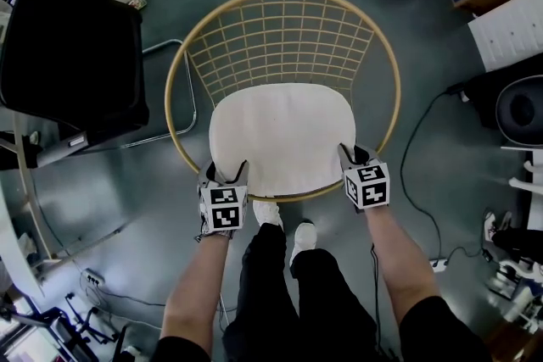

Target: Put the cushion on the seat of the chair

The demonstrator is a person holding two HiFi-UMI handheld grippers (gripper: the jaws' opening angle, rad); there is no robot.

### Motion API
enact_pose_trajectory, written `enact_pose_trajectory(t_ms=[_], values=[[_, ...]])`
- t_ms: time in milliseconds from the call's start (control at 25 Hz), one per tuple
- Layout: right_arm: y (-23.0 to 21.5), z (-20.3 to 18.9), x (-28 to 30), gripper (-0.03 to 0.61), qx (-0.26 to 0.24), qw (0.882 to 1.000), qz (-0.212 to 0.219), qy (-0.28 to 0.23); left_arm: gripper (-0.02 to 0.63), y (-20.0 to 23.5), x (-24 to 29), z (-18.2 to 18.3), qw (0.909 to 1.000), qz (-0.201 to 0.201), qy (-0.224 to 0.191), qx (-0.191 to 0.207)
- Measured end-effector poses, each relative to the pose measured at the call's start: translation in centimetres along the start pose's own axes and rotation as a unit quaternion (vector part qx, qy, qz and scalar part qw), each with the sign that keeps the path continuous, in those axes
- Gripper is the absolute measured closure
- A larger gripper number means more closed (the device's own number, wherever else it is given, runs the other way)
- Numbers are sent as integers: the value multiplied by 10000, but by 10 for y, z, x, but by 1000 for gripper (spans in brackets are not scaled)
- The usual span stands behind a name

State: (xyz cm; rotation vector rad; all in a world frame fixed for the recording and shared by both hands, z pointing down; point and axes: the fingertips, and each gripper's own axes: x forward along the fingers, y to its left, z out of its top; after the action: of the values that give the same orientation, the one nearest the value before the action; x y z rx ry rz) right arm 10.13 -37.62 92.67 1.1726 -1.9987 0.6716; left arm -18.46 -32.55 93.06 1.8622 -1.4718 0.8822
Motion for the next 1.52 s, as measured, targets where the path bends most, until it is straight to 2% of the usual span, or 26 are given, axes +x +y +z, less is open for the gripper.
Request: enact_pose_trajectory(t_ms=[80,240,400,640,800,920,960,1000,1040,1080,1160,1280,1320,1440,1520], values=[[-1,0,2,509,27,10000,-2,13,297,0,0,-1,9999,98,44,106],[-3,0,5,503,29,10000,-4,61,279,7,-4,-7,9993,354,91,17],[-4,2,6,494,109,9999,-38,66,273,14,-14,0,9982,578,-95,133],[-5,3,5,453,-78,9999,-106,86,276,-1,-18,14,9988,364,-266,188],[-5,10,-1,433,-327,9992,-212,55,299,-13,-22,22,9991,171,-359,126],[-7,10,-1,411,-336,9990,-238,188,336,-22,-29,27,9990,66,-435,92],[-9,9,-1,371,-377,9986,-279,254,347,-24,-32,28,9989,45,-456,82],[-10,9,-1,214,-471,9979,-342,291,361,-27,-34,30,9988,28,-478,77],[-11,12,-4,154,-602,9969,-421,264,370,-29,-37,32,9987,19,-498,77],[-10,18,-8,181,-744,9958,-506,174,380,-30,-40,34,9986,15,-518,78],[-8,30,-19,195,-943,9938,-591,-40,446,-33,-48,39,9984,16,-569,68],[4,49,-35,291,-913,9945,-390,-323,548,-37,-62,49,9977,22,-679,29],[9,55,-42,353,-881,9948,-294,-419,573,-38,-68,54,9974,25,-714,26],[26,75,-66,565,-842,9942,54,-668,594,-46,-88,68,9966,-18,-828,41],[41,84,-84,565,-902,9928,288,-735,595,-53,-107,78,9956,-54,-930,43]])
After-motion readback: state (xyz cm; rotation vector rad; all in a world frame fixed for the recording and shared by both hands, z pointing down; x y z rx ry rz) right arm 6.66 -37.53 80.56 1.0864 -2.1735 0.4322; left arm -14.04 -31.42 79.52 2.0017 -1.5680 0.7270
